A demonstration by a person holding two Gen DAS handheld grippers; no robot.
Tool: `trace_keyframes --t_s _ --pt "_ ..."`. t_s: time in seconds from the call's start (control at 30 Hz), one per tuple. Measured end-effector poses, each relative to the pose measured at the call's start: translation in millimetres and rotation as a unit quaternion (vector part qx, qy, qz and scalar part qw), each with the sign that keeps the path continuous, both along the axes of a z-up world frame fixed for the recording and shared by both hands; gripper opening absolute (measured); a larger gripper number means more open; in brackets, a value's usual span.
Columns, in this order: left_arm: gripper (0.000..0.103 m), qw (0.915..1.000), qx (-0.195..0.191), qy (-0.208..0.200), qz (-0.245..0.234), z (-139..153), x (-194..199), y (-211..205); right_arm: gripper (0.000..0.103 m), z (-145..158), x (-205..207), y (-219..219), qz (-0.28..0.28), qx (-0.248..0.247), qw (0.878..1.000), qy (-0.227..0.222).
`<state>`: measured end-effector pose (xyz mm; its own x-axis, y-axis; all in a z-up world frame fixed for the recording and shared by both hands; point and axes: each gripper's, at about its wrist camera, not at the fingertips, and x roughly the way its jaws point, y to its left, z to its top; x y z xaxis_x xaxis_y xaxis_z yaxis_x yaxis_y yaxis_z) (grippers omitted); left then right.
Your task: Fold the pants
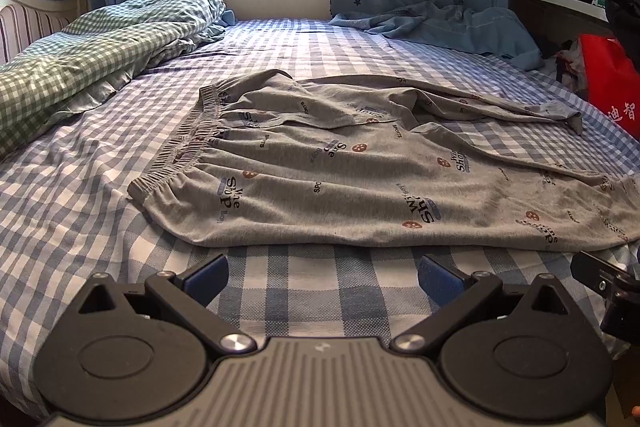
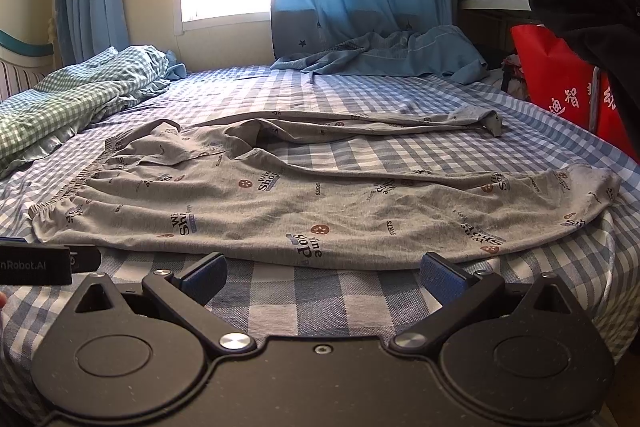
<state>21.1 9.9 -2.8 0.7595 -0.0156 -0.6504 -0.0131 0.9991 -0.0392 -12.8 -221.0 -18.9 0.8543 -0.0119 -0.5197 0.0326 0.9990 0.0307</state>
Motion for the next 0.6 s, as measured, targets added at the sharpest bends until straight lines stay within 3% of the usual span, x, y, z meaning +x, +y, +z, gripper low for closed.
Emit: trace_keyframes --t_s 0.2,0.43,0.6 --pt "0.103 0.9996 0.005 -0.027 -0.005 14.4 12.1 0.9 0.102 2.7 1.9 -2.6 -0.005 0.012 1.000 -0.011" --pt "0.103 0.9974 0.025 -0.042 -0.054 27.9 40.8 -1.9 0.102 13.5 18.0 -9.8 0.015 0.037 0.998 -0.048" --pt "0.103 0.9930 0.076 -0.054 -0.073 39.2 89.1 4.9 0.102 28.5 63.9 -29.3 0.058 0.035 0.996 -0.055"
